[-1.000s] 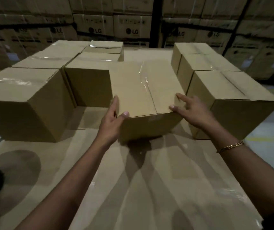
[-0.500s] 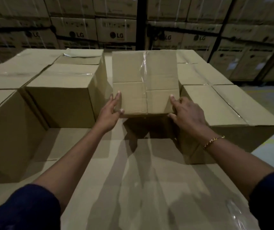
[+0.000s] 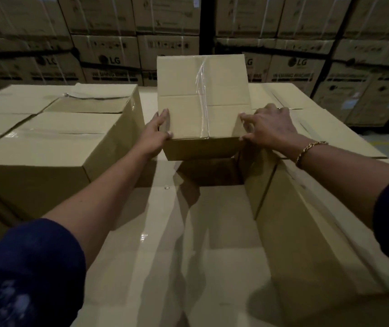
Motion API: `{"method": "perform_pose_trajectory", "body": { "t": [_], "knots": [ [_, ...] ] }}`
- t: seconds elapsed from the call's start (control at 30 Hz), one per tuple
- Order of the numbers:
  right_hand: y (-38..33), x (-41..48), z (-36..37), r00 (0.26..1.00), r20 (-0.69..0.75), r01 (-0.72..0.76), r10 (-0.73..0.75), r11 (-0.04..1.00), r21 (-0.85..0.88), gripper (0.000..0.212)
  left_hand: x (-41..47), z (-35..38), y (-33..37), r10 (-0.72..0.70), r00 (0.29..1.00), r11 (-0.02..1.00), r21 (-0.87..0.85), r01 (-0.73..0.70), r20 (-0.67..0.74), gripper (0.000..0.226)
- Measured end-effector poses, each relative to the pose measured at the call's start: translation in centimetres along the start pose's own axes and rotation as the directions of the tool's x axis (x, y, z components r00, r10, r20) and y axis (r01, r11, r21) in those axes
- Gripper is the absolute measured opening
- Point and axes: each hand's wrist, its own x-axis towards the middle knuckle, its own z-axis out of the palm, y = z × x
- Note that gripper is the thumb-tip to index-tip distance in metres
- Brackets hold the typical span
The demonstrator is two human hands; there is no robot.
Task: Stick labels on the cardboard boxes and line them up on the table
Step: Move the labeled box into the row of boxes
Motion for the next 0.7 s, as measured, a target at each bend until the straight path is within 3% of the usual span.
{"method": "perform_pose_trajectory", "body": {
  "t": [0.23,0.37,0.5,0.57,0.7],
  "knots": [
    [1.0,7.2,3.0,0.998,0.056,0.035,-0.031,0.997,-0.067,0.067,8.0,1.0,-3.2,0.009,1.000,0.999,0.050,-0.008,-0.013,0.067],
    [0.6,9.1,4.9,0.994,0.092,0.063,-0.051,0.989,-0.134,0.055,10.6,1.9,-4.8,0.092,0.995,0.946,0.314,-0.078,-0.029,0.050],
    [0.3,10.3,5.1,0.993,0.113,0.045,-0.034,0.994,-0.097,0.058,10.9,2.7,-4.2,0.172,0.985,0.855,0.500,-0.136,-0.026,0.052],
    [0.2,10.5,5.3,0.990,0.141,0.025,-0.012,0.996,-0.090,0.071,11.0,2.9,-4.4,0.191,0.981,0.807,0.565,-0.172,0.025,0.052],
    [-0.2,10.2,6.0,0.962,0.274,-0.005,0.016,0.999,-0.042,0.086,10.6,3.0,-5.7,-0.025,0.961,0.681,0.708,-0.185,0.276,0.069]
  ]
}}
